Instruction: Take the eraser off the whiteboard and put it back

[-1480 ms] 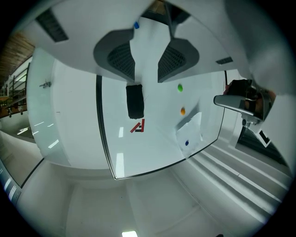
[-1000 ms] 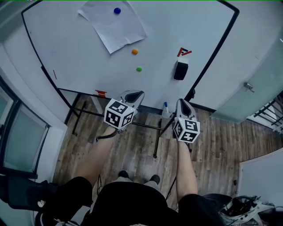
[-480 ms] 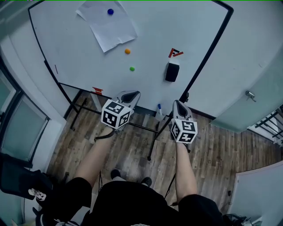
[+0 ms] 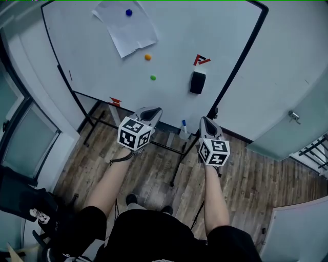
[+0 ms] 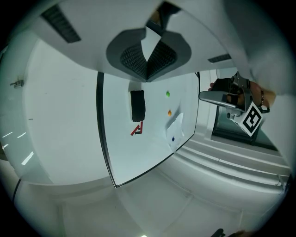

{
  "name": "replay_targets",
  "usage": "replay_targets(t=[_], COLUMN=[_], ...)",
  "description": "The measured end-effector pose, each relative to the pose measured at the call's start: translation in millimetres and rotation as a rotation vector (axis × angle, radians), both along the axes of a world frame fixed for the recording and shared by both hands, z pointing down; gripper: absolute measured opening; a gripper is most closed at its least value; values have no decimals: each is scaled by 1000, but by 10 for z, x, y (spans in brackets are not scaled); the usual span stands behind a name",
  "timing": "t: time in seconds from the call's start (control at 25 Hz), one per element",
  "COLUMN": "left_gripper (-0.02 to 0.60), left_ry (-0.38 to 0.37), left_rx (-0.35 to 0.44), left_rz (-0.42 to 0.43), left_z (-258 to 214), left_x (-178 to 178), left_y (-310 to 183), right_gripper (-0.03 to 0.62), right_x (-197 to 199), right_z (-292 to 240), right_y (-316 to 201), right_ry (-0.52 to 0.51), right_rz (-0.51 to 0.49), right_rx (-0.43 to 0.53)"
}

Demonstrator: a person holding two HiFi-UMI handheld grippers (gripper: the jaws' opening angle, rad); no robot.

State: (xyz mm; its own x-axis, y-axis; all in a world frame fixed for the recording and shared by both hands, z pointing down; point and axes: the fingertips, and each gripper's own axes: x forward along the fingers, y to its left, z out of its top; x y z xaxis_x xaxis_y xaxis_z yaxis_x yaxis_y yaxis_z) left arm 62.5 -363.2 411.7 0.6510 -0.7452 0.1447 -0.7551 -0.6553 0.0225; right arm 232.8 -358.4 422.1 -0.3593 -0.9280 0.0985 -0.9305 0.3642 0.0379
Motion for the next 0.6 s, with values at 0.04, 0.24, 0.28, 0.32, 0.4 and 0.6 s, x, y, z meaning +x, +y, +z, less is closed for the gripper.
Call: replay_targets(t=[0.04,0.24,0.28,0.32,0.4,0.6], left_gripper=[21,21,21,21,21,21], left_ry=[0,-4,-5,-6,-8,-8], left_rx=[-1,-1,-1,-1,0,-1], left_rz=[-3,-10,-10,-11,-11,-12], left_z=[6,19,21,21,18,17], left_x=[10,45,50,56,66,84], left_y=[12,47,54,61,70,87], right_gripper=[24,25,25,23,24,24], right_x=[4,1,1,3,12,29], right_z=[7,13,10,6,-4,-1], right_y=[4,25,32,38,46,63], right_ry=[1,-3,-4,-4,-2,1], right_rz=[-5,-30,-34,-37,-39,-40], right_rx=[-3,-4,-3,-3,-3,-5])
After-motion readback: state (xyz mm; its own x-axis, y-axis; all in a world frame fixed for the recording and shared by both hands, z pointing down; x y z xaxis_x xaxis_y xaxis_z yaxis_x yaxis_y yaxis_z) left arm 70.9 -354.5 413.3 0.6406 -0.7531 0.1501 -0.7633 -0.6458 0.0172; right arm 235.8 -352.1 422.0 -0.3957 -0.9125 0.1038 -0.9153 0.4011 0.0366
